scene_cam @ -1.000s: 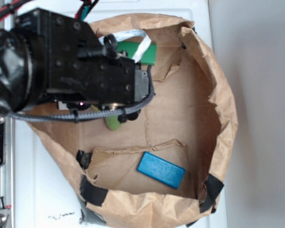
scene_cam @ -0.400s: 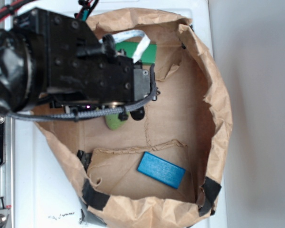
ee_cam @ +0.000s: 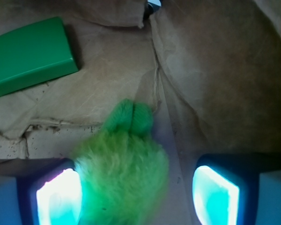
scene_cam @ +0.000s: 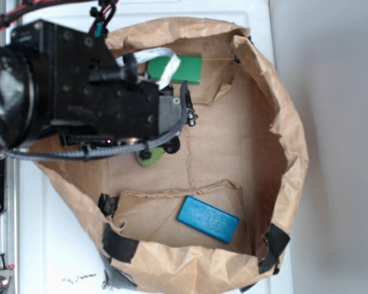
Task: Grab the green animal.
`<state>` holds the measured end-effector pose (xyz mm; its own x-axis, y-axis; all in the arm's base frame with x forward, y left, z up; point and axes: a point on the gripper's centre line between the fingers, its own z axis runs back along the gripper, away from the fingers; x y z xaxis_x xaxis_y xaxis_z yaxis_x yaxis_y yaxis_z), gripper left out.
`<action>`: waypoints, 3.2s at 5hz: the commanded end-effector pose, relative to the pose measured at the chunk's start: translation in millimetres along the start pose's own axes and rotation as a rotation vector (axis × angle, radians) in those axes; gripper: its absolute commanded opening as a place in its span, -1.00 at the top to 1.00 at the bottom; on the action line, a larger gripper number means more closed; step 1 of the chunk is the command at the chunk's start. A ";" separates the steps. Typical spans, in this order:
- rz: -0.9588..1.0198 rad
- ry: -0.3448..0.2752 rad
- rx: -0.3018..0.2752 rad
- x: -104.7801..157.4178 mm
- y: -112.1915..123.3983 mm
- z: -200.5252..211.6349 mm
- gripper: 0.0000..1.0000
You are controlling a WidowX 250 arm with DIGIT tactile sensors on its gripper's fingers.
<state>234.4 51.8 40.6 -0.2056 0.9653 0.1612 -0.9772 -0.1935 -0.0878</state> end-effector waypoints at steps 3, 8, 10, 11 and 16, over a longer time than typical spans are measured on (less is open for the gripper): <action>-0.007 0.018 -0.017 2.6 12.4 5.9 -1.00; 0.003 0.028 -0.011 5.8 10.4 6.1 -1.00; 0.003 0.028 -0.011 5.8 10.4 6.1 -1.00; 0.003 0.028 -0.011 5.8 10.4 6.1 -1.00; 0.049 0.047 -0.033 -0.7 -7.8 -13.8 -1.00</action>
<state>246.0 51.6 17.6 -0.2333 0.9645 0.1234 -0.9704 -0.2228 -0.0932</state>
